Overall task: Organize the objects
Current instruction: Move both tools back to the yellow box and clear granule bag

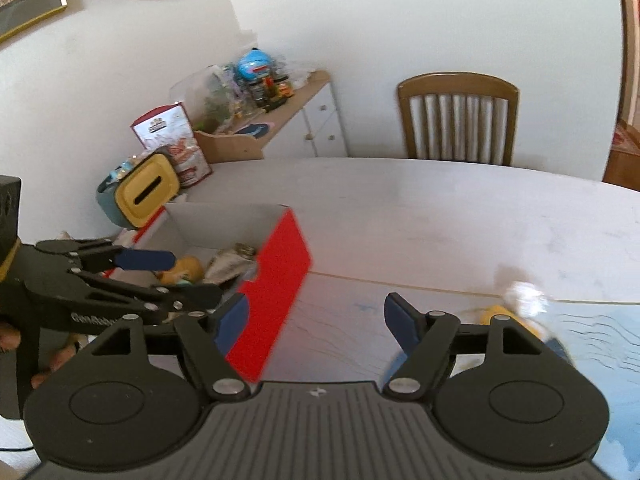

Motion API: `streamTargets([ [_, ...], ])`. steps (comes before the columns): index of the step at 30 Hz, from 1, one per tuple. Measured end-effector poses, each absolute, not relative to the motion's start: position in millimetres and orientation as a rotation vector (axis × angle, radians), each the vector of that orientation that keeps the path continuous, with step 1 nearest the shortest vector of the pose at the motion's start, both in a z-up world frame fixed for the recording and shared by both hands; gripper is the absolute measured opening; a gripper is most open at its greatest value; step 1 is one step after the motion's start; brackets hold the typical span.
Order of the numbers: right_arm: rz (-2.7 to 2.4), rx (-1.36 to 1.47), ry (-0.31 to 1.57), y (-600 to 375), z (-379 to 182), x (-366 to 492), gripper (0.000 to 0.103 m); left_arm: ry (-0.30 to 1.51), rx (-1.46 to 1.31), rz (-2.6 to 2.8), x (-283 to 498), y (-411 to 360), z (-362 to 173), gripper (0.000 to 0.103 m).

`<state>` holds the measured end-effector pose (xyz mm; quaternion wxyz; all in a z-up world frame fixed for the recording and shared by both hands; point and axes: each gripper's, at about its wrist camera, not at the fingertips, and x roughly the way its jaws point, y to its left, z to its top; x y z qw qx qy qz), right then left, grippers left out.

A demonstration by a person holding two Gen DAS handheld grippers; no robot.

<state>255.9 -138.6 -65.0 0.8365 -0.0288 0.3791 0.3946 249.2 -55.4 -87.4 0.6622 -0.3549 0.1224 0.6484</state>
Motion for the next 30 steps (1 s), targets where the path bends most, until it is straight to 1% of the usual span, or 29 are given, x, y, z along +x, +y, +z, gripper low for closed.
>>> streamTargets([
  [6,0.785,-0.072,0.806,-180,-74,272,0.077,0.277,-0.783,1.457,279,-40,-80,0.093],
  [9,0.764,-0.067,0.810,-199,-78,281,0.077,0.274,-0.766,1.455,292,-32,-76,0.100],
  [11,0.752,-0.065,0.812,-210,-80,286,0.077,0.271,-0.760,1.448,301,-25,-75,0.102],
  [19,0.722,-0.044,0.832,-244,-88,312,0.077,0.264,-0.747,1.430,336,5,-77,0.102],
  [21,0.707,-0.037,0.839,-251,-91,319,0.080,0.263,-0.755,1.431,344,12,-79,0.102],
  [30,0.667,0.007,0.871,-276,-103,354,0.082,0.274,-0.736,1.453,374,37,-88,0.102],
])
